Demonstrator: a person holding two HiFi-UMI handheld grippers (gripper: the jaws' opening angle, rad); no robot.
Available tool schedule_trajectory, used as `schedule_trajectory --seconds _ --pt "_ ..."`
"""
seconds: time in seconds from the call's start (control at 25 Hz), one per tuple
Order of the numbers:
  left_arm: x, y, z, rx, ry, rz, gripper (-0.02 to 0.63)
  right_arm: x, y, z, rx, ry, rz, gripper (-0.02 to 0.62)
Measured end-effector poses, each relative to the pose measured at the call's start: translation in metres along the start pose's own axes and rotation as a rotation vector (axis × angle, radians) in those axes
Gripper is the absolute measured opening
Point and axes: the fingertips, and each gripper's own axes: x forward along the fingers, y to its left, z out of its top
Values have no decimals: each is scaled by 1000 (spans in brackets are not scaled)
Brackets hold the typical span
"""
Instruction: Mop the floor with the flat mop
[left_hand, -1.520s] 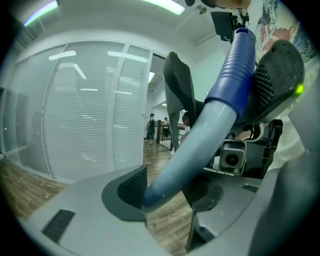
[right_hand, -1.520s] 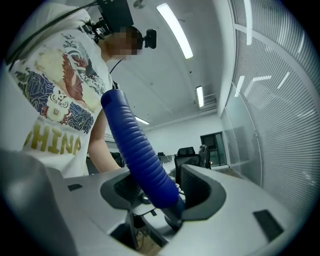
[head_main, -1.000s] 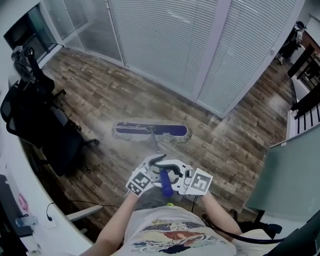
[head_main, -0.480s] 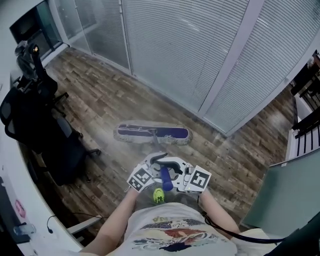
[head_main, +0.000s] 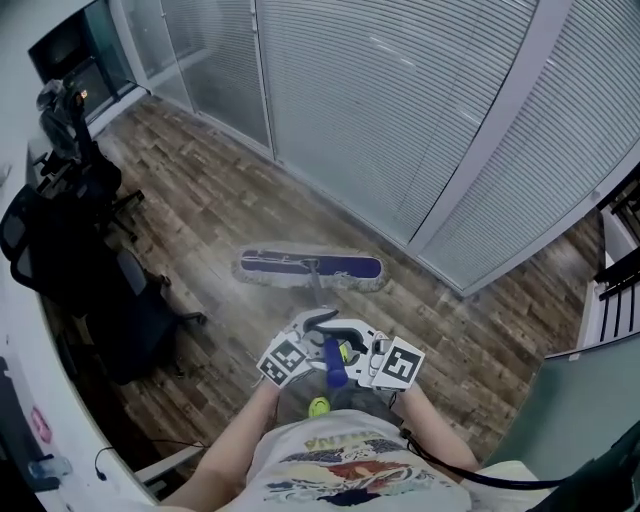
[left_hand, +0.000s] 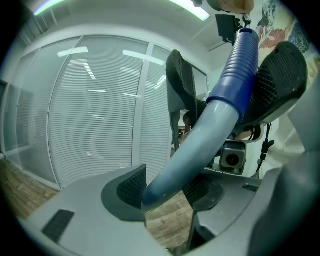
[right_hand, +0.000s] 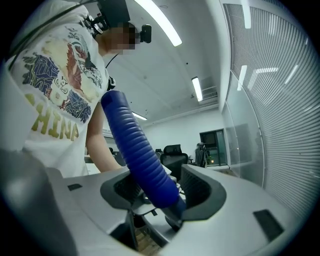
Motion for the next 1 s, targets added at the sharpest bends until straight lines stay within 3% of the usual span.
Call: schedule_trajectory --seconds 0.64,0.84,1.0 --pt "110 198 47 -2 34 29 189 -6 -230 3 35 -14 23 229" --pt "131 237 56 -5 43 46 189 -7 -275 3 69 -2 34 229" --pt "135 243 58 -5 53 50 190 -8 -282 4 77 -4 42 230"
